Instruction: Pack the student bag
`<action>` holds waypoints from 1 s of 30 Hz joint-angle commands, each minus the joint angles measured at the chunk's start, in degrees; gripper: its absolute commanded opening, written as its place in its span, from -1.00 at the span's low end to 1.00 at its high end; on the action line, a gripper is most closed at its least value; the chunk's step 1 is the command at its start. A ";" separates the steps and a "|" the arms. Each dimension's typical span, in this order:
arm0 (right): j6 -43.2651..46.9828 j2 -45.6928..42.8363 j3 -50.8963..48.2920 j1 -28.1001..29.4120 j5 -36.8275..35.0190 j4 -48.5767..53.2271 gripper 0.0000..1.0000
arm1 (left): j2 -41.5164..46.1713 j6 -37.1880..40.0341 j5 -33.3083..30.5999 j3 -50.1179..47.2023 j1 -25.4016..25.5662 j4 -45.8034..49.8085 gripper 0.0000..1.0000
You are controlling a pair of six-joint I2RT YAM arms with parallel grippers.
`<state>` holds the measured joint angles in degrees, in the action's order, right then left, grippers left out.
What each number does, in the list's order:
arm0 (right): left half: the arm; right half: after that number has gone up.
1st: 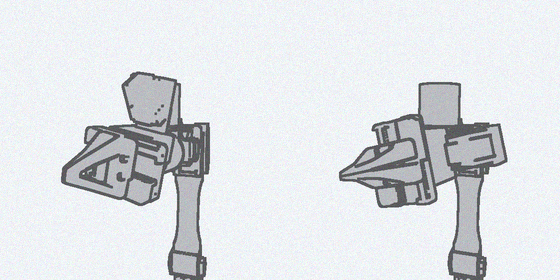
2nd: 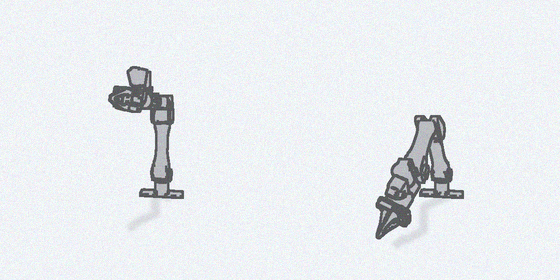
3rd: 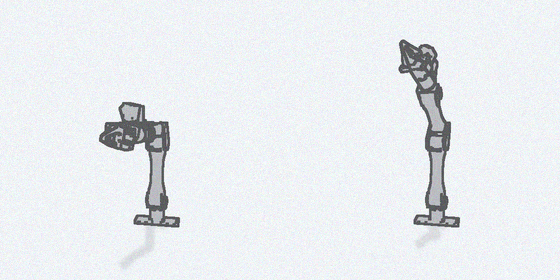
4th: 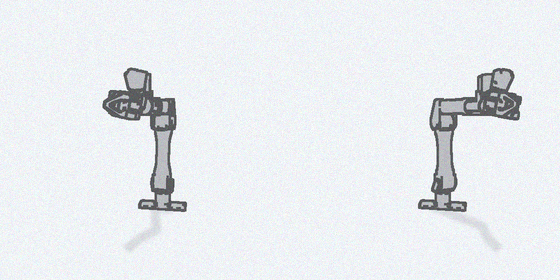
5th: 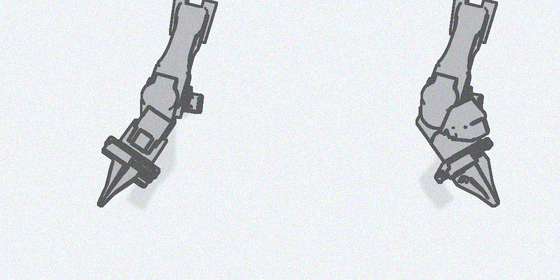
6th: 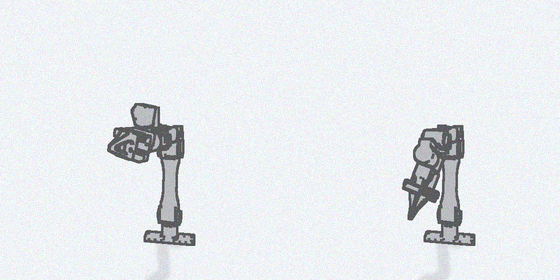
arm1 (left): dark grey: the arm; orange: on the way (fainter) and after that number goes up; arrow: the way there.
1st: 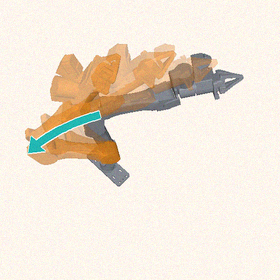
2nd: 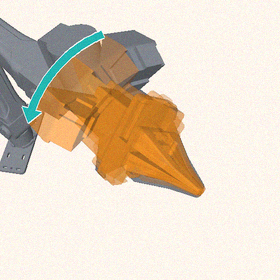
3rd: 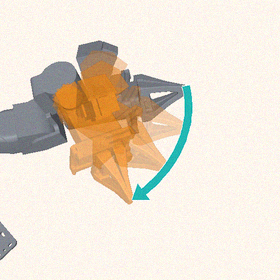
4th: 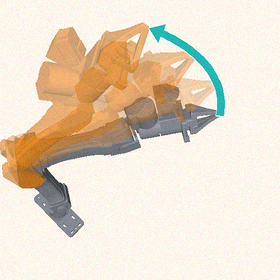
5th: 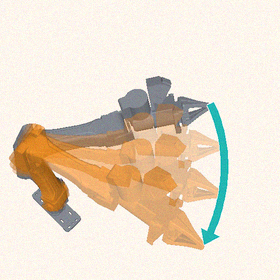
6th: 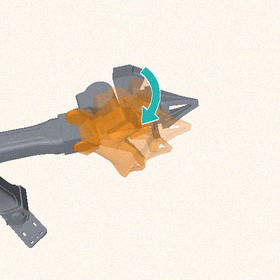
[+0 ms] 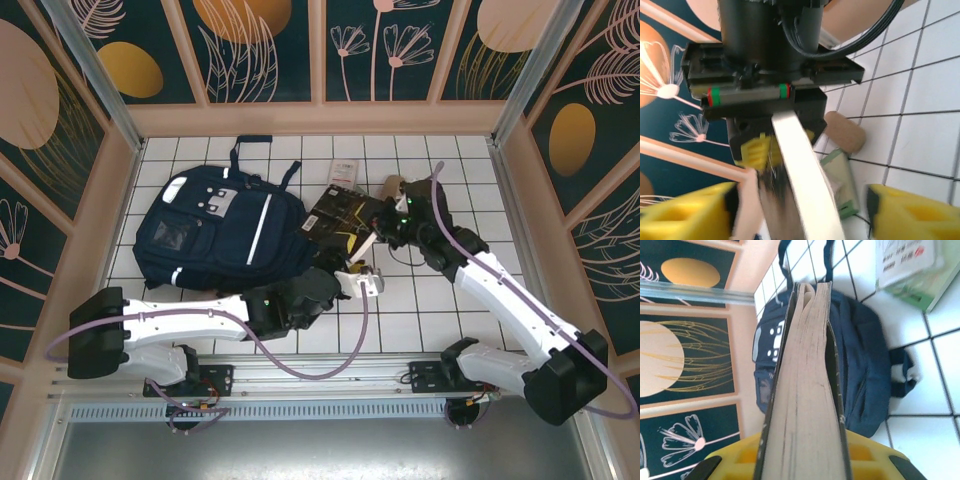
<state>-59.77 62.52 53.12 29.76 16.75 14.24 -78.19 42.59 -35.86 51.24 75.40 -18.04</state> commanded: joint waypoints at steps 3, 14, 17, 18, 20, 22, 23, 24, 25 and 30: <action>11.85 -8.08 -3.94 -9.18 7.27 -5.54 -1.00 | 9.76 -33.65 16.26 6.95 -9.57 13.96 0.84; 22.08 -5.73 -1.05 -18.76 16.31 6.75 -1.00 | 12.34 -67.34 25.95 12.19 -35.74 32.00 0.97; 23.01 -5.59 -3.20 -18.72 17.24 7.12 -1.00 | 7.43 -68.31 29.26 13.94 -40.05 36.35 0.97; 22.34 -6.44 -4.37 -18.67 16.88 6.53 -1.00 | 4.86 -68.78 28.38 15.01 -40.62 38.33 0.97; 22.13 -7.56 -5.81 -18.75 16.15 6.23 -1.00 | -0.48 -69.18 26.40 18.09 -41.17 43.35 0.97; 22.30 -8.29 -6.64 -18.75 15.60 6.32 -1.00 | -4.89 -69.56 22.42 19.74 -41.27 45.99 0.97; 22.33 -8.52 -7.04 -18.77 15.66 6.20 -1.00 | -6.14 -69.22 22.67 19.76 -41.82 46.11 0.97; 22.39 -8.79 -7.39 -18.75 15.68 6.16 -1.00 | -7.27 -68.61 25.02 19.46 -42.82 45.47 0.97; 22.54 -9.01 -7.71 -18.76 15.83 6.15 -1.00 | -8.06 -68.58 27.67 18.80 -44.22 44.34 0.97; 22.79 -10.02 -9.22 -18.73 17.52 5.02 -1.00 | -11.94 -68.69 35.87 15.46 -51.65 38.91 0.97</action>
<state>-37.93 54.72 44.40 11.22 32.23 22.57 -88.60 -25.21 -5.78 67.75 27.18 22.98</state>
